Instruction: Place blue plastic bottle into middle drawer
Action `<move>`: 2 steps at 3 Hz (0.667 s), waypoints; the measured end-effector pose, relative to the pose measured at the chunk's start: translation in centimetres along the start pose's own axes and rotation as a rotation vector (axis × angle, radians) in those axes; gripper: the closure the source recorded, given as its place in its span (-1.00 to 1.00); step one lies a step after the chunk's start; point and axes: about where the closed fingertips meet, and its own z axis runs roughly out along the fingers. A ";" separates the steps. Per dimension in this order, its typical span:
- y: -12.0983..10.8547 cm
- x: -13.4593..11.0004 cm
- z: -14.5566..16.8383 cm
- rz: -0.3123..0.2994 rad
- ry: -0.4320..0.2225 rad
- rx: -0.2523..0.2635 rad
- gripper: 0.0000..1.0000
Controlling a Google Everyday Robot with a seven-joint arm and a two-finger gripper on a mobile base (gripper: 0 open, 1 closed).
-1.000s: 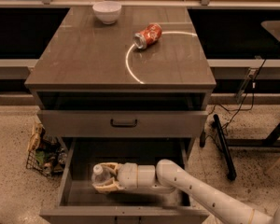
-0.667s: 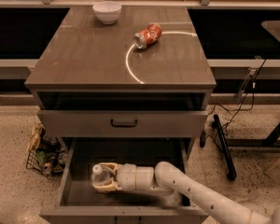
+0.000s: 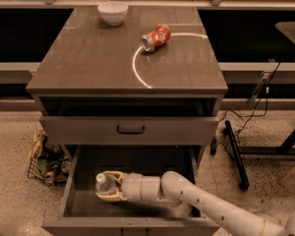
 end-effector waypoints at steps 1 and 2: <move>-0.5 -0.3 -0.2 0.005 0.005 -0.004 -0.91; -0.8 -0.8 -1.2 0.015 0.004 -0.008 -0.83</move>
Offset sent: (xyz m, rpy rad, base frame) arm 0.0094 -0.0271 0.0163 -0.0022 0.0268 0.0035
